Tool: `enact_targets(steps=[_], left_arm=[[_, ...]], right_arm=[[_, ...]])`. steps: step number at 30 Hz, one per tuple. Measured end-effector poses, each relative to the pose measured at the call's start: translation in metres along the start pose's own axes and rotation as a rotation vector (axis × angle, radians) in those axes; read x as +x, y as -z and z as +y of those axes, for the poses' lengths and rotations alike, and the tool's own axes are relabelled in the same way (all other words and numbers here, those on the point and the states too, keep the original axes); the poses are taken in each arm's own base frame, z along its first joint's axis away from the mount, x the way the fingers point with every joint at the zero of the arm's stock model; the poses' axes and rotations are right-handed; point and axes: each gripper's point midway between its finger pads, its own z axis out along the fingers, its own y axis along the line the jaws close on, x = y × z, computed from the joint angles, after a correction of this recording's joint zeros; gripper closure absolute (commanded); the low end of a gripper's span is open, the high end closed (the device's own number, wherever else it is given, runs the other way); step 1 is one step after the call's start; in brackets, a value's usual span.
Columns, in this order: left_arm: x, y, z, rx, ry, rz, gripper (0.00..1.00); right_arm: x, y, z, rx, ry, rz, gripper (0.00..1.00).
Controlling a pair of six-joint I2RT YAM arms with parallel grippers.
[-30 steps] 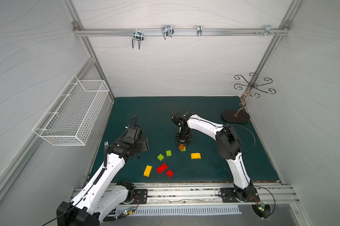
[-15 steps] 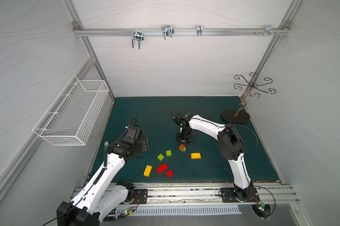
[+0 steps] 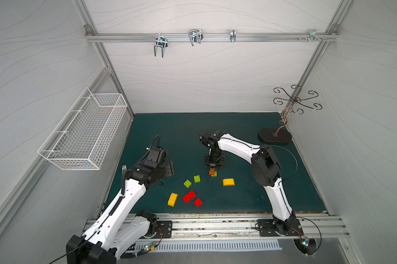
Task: Assemble the letter s with lego
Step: Assemble the lego brick with the lego brick.
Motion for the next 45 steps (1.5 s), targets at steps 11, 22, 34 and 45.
enact_targets(steps=[11, 22, 34, 45], left_arm=[[-0.0006, -0.0001, 0.001, -0.002, 0.004, -0.001, 0.27], [-0.0006, -0.0001, 0.0011, -0.002, 0.005, -0.001, 0.27], [-0.001, -0.0002, 0.0019, -0.002, 0.01, -0.001, 0.27], [-0.001, -0.0002, 0.002, 0.0, 0.013, 0.001, 0.27]], right_arm=[[0.0001, -0.0007, 0.0002, -0.004, 0.0, 0.001, 1.0], [-0.0026, -0.0041, 0.002, -0.073, -0.021, -0.004, 1.0], [-0.0055, -0.0026, -0.0008, -0.088, -0.023, -0.008, 1.0], [-0.0055, -0.0016, -0.0002, -0.073, -0.01, -0.016, 1.0]])
